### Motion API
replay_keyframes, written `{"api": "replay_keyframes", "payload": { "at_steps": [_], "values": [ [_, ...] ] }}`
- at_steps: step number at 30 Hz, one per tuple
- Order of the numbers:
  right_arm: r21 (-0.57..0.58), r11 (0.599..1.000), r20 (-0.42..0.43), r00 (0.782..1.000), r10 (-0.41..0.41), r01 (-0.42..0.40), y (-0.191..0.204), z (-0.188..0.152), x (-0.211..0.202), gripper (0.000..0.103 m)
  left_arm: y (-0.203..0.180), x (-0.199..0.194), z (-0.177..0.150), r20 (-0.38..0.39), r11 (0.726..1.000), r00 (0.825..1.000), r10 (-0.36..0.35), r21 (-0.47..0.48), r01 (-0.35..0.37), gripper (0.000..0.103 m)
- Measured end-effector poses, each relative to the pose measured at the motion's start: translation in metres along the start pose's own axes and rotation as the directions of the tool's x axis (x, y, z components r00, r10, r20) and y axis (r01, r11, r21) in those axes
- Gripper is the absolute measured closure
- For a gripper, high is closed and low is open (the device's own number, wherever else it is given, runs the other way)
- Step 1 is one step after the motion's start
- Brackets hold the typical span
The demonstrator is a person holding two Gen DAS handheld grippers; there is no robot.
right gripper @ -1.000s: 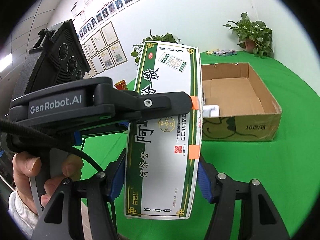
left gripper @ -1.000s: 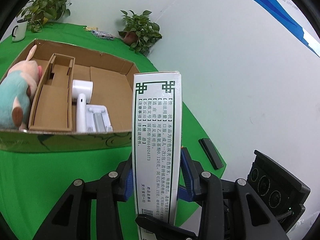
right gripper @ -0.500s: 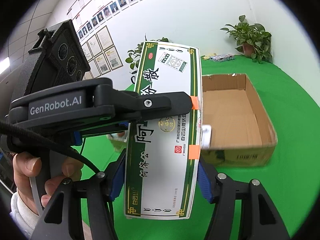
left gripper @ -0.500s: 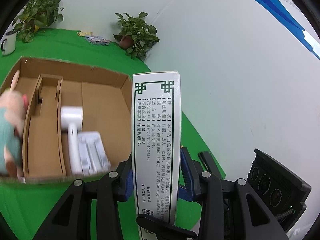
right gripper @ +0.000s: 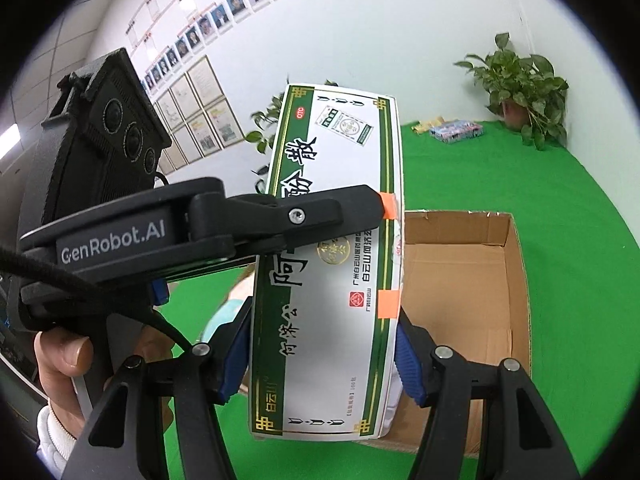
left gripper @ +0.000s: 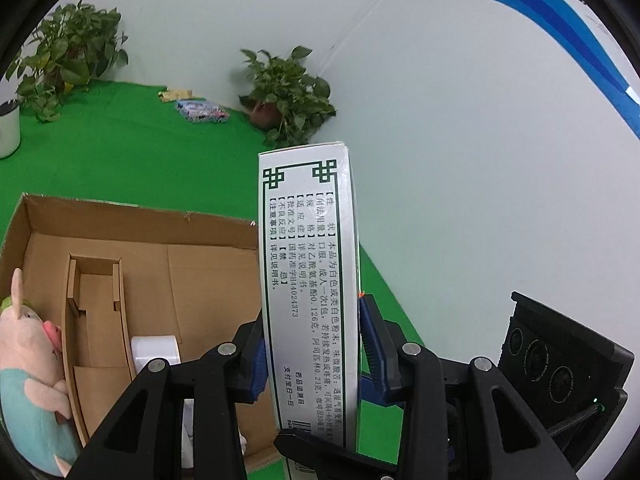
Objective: Organize objects
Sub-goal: 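Lift the medicine box with the right gripper and carry it over the box, then lower the medicine box beside the phone stand and open the right gripper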
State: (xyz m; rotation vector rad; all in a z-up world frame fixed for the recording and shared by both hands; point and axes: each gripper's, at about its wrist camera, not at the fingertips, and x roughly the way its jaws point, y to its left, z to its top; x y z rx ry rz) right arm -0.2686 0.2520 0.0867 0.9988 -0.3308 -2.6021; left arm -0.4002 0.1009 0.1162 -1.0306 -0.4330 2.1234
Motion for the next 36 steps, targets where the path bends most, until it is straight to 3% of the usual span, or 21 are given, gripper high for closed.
{"api": "replay_keyframes", "payload": {
  "at_steps": [5, 13, 25, 27, 31, 36],
  "values": [
    [0.068, 0.998, -0.080, 0.997, 0.018, -0.013, -0.030, -0.012, 0.030, 0.042, 0.025, 0.040, -0.005, -0.076, 0.999, 0.997, 0.006, -0.042, -0.009, 0.066],
    [0.177, 0.984, -0.209, 0.977, 0.040, -0.002, -0.079, -0.040, 0.068, 0.042, 0.070, 0.117, -0.035, -0.207, 0.992, 0.978, -0.015, -0.123, -0.011, 0.067],
    [0.190, 0.978, -0.346, 0.938, -0.014, 0.085, -0.115, -0.062, 0.101, 0.042, 0.116, 0.186, -0.063, -0.308, 0.963, 0.946, -0.104, -0.269, 0.019, 0.067],
    [0.200, 0.975, -0.362, 0.932, -0.016, 0.094, -0.121, -0.064, 0.105, 0.042, 0.119, 0.193, -0.064, -0.327, 0.963, 0.940, -0.098, -0.270, 0.007, 0.063],
    [0.173, 0.977, -0.369, 0.928, -0.053, 0.125, -0.119, -0.068, 0.110, 0.042, 0.114, 0.198, -0.059, -0.360, 0.975, 0.933, -0.004, -0.210, -0.077, 0.056],
    [0.183, 0.969, -0.380, 0.921, -0.088, 0.168, -0.126, -0.069, 0.113, 0.042, 0.117, 0.194, -0.053, -0.381, 0.973, 0.924, 0.017, -0.205, -0.103, 0.054]
  ]
}}
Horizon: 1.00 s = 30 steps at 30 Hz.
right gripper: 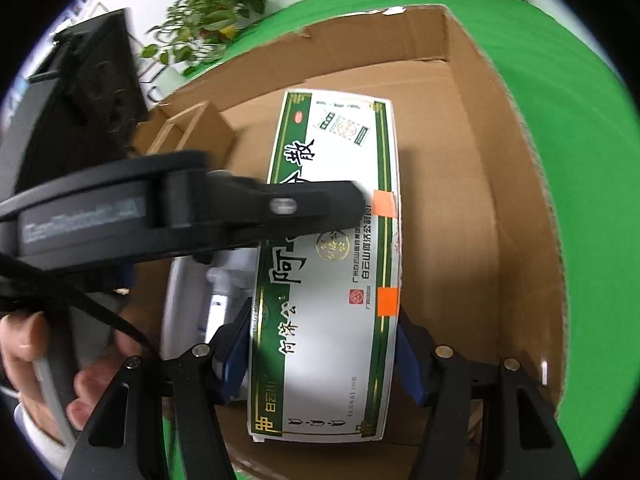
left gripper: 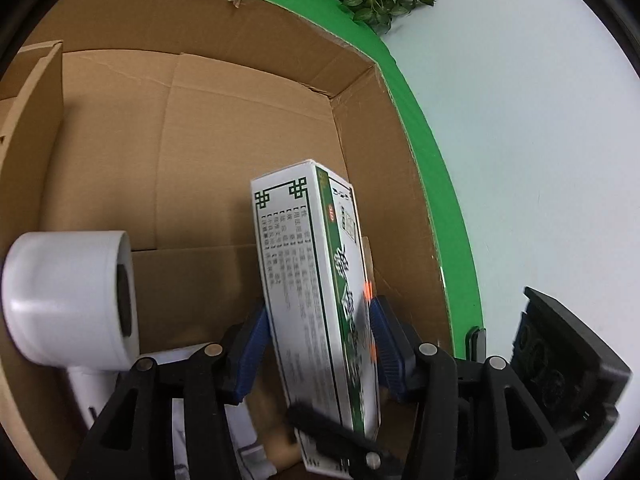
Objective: Organize objects
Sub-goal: 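Lower the medicine box beside the phone stand and open the right gripper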
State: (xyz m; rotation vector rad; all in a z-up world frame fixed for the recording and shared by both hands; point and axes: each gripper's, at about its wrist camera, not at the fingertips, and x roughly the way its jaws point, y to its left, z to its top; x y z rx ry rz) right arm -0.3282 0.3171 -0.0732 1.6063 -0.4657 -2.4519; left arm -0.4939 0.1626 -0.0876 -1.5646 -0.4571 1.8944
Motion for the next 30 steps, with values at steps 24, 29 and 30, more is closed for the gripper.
{"api": "replay_keyframes", "payload": {
  "at_steps": [24, 29, 30],
  "values": [
    [-0.008, 0.997, -0.023, 0.997, -0.077, 0.076, 0.030, -0.016, 0.001, 0.036, 0.018, -0.116, -0.066, 0.304, 0.958, 0.921, 0.242, 0.074, -0.276, 0.051],
    [0.005, 0.997, -0.030, 0.996, -0.083, 0.083, 0.029, -0.018, -0.004, 0.035, 0.032, -0.122, -0.087, 0.363, 0.935, 0.882, 0.302, 0.068, -0.348, 0.051],
    [0.005, 0.996, -0.020, 0.996, -0.092, 0.092, 0.029, -0.018, -0.006, 0.034, 0.033, -0.125, -0.093, 0.378, 0.927, 0.870, 0.317, 0.071, -0.368, 0.051]
  ]
}}
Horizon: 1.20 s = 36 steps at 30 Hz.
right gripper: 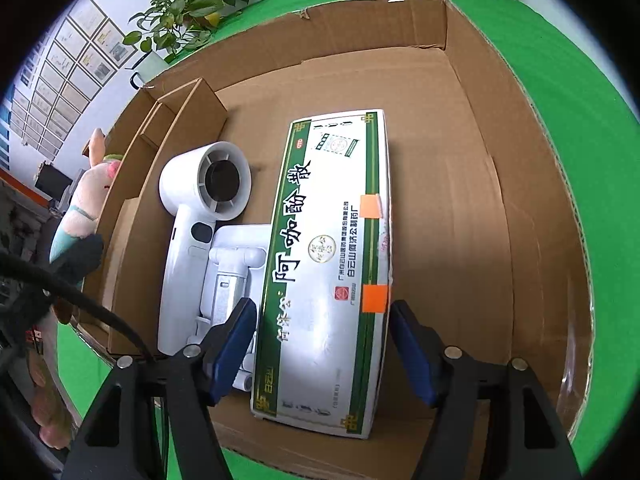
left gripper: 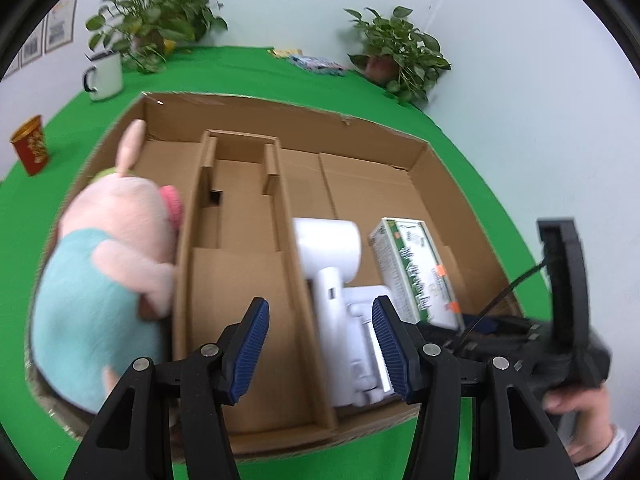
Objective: Organize objects
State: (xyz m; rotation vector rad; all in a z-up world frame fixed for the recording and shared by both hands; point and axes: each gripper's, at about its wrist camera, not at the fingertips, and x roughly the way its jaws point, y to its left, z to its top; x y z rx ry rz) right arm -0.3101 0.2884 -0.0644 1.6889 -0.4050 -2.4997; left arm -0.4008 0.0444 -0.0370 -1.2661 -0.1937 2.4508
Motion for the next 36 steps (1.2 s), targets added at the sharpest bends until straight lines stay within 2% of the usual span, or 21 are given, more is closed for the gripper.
{"api": "replay_keyframes", "payload": {
  "at_steps": [3, 6, 7, 9, 11, 12, 14, 15, 17, 21, 22, 25, 27, 28, 36],
  "values": [
    [-0.016, 0.999, 0.088, 0.995, -0.046, 0.047, 0.003, -0.006, -0.018, 0.025, 0.007, -0.018, -0.019, 0.052, 0.997, 0.997, 0.060, 0.045, -0.062, 0.047],
    [-0.070, 0.993, 0.255, 0.964, -0.070, 0.091, 0.017, -0.022, -0.045, 0.020, 0.009, -0.026, -0.036, 0.119, 0.989, 0.987, 0.110, 0.081, -0.120, 0.037],
    [-0.087, 0.991, 0.318, 0.946, -0.071, 0.104, 0.021, -0.032, -0.054, 0.019, 0.009, -0.027, -0.043, 0.143, 0.985, 0.981, 0.132, 0.092, -0.146, 0.034],
    [-0.114, 0.986, 0.438, 0.897, -0.062, 0.124, 0.027, -0.056, -0.068, 0.016, 0.007, -0.027, -0.056, 0.205, 0.971, 0.961, 0.188, 0.106, -0.213, 0.021],
    [-0.110, 0.982, 0.533, 0.843, -0.074, 0.156, 0.031, -0.077, -0.075, 0.015, 0.007, -0.027, -0.068, 0.251, 0.956, 0.938, 0.241, 0.103, -0.273, 0.017],
    [-0.102, 0.980, 0.569, 0.818, -0.082, 0.169, 0.032, -0.086, -0.075, 0.015, 0.007, -0.025, -0.074, 0.269, 0.949, 0.926, 0.264, 0.100, -0.299, 0.016],
    [-0.084, 0.976, 0.612, 0.783, -0.108, 0.201, 0.034, -0.098, -0.073, 0.014, 0.005, -0.021, -0.083, 0.295, 0.937, 0.909, 0.293, 0.099, -0.334, 0.016],
    [-0.081, 0.973, 0.623, 0.773, -0.120, 0.217, 0.035, -0.099, -0.071, 0.014, 0.003, -0.019, -0.088, 0.311, 0.930, 0.898, 0.311, 0.098, -0.356, 0.013],
    [-0.081, 0.966, 0.624, 0.768, -0.143, 0.245, 0.040, -0.097, -0.061, 0.014, 0.002, -0.017, -0.094, 0.334, 0.922, 0.883, 0.330, 0.085, -0.377, 0.010],
    [-0.077, 0.964, 0.598, 0.785, -0.161, 0.256, 0.039, -0.099, -0.049, 0.014, 0.003, -0.014, -0.098, 0.367, 0.925, 0.868, 0.334, 0.049, -0.377, 0.005],
    [-0.077, 0.959, 0.609, 0.774, -0.170, 0.272, 0.041, -0.101, -0.048, 0.014, 0.003, -0.014, -0.099, 0.367, 0.923, 0.866, 0.338, 0.051, -0.382, 0.005],
    [-0.093, 0.951, 0.623, 0.763, -0.175, 0.295, 0.045, -0.105, -0.044, 0.008, 0.002, -0.013, -0.097, 0.362, 0.922, 0.867, 0.343, 0.048, -0.384, 0.003],
    [-0.093, 0.943, 0.643, 0.742, -0.189, 0.320, 0.047, -0.109, -0.043, 0.003, 0.002, -0.012, -0.096, 0.355, 0.920, 0.868, 0.346, 0.053, -0.388, 0.001],
    [-0.086, 0.945, 0.644, 0.742, -0.188, 0.315, 0.046, -0.109, -0.043, 0.000, 0.002, -0.012, -0.096, 0.355, 0.920, 0.869, 0.345, 0.053, -0.387, 0.001],
    [-0.083, 0.945, 0.643, 0.742, -0.192, 0.316, 0.046, -0.109, -0.043, 0.000, 0.002, -0.011, -0.095, 0.355, 0.921, 0.870, 0.343, 0.054, -0.386, 0.001]
  ]
}}
